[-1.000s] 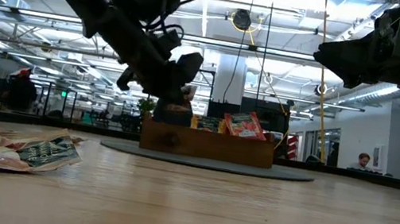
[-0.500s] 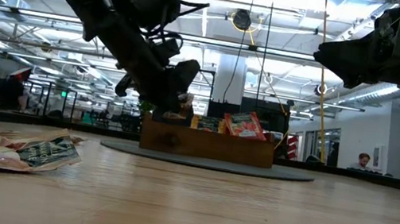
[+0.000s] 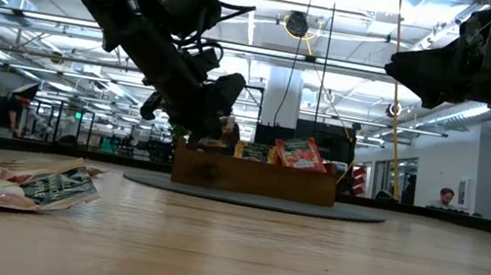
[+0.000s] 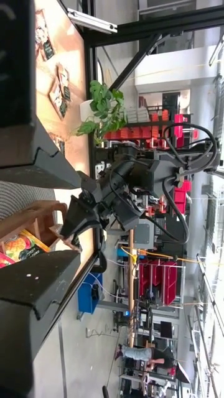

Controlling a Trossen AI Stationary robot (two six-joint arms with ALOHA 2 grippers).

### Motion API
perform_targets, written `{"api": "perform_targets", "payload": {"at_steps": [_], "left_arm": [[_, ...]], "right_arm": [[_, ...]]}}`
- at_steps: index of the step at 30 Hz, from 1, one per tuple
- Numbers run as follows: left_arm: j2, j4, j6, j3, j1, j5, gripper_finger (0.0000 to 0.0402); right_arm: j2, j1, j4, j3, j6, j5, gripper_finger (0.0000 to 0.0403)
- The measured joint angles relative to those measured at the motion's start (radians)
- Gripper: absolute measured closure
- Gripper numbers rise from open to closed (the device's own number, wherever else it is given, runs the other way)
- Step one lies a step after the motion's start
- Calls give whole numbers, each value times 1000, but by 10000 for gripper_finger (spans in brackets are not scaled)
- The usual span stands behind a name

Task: Pick & Place Tea
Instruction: Put the brown tea bag into the left section of the wooden organizer

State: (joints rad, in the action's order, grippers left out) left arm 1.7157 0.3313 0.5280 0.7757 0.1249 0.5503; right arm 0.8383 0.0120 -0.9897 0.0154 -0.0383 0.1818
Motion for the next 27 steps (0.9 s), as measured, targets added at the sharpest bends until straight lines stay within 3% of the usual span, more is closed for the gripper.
{"api": "perform_targets", "payload": {"at_steps": [6,13,21,25,27], "left_arm": [[0,1,1,0,0,0,289],[0,13,-6,0,0,1,263],[-3,146,-237,1,-45,-71,259],[-52,71,-360,2,-92,-162,258],[-103,-57,-334,3,-123,-163,258]], "right_arm": [[0,0,0,0,0,0,248],[0,0,0,0,0,0,248],[0,0,0,0,0,0,248],[0,0,0,0,0,0,248],[0,0,0,0,0,0,248]]}}
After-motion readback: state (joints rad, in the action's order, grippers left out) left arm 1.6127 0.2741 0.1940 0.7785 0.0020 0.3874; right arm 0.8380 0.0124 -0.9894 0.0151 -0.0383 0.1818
